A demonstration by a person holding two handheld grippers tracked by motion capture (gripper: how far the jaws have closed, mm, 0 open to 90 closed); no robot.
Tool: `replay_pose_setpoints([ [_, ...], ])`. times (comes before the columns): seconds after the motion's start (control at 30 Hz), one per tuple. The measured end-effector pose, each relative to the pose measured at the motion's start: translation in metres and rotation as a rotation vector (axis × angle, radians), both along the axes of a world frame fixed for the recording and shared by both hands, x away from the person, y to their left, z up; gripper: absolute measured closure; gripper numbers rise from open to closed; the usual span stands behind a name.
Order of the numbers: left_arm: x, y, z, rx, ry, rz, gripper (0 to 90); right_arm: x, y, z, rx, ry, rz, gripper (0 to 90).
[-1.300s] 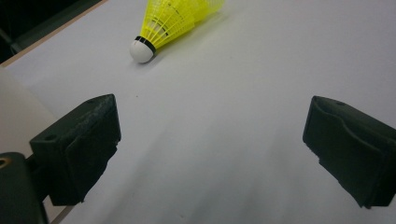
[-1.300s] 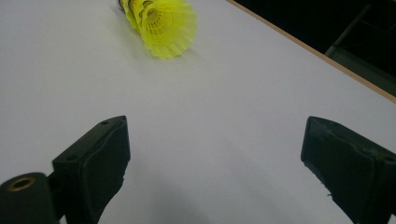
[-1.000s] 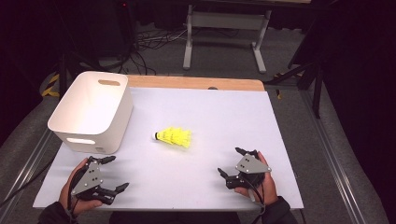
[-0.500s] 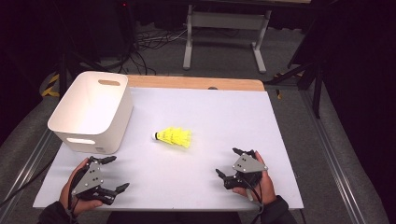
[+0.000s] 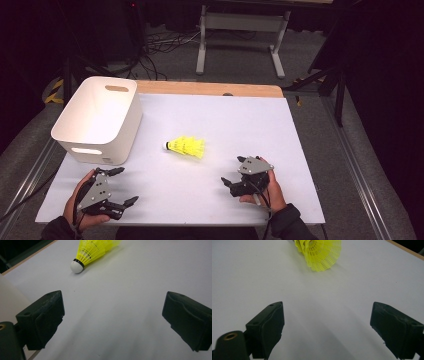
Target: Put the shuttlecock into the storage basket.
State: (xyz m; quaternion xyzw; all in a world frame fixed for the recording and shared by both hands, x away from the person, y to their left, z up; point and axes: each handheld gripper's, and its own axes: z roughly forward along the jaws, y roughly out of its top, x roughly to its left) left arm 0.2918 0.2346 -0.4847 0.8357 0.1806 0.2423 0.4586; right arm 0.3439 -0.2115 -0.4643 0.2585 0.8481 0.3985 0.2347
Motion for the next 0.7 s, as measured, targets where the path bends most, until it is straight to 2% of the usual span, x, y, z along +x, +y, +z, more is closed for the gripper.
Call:
replay_pose_setpoints([
  [0.17, 0.0, -0.002, 0.0, 0.004, 0.001, -0.003, 4.9, 0.009, 0.014, 0.003, 0.003, 0.029, 0.036, 18.5],
  [0.3, -0.001, 0.0, 0.0, -0.002, -0.001, 0.002, 4.9, 0.018, 0.031, 0.003, -0.029, 0.045, 0.066, 22.2],
  [0.37, -0.001, 0.001, 0.0, -0.004, -0.002, 0.002, 4.9, 0.024, 0.039, 0.002, -0.038, 0.053, 0.067, 22.7],
  [0.53, -0.001, 0.001, 0.001, 0.0, -0.005, -0.002, 4.8, 0.041, 0.056, 0.002, -0.02, 0.091, 0.083, 23.4],
  [0.7, -0.002, 0.001, 0.0, -0.004, -0.002, -0.005, 4.8, 0.052, 0.07, -0.004, -0.038, 0.129, 0.103, 24.0],
])
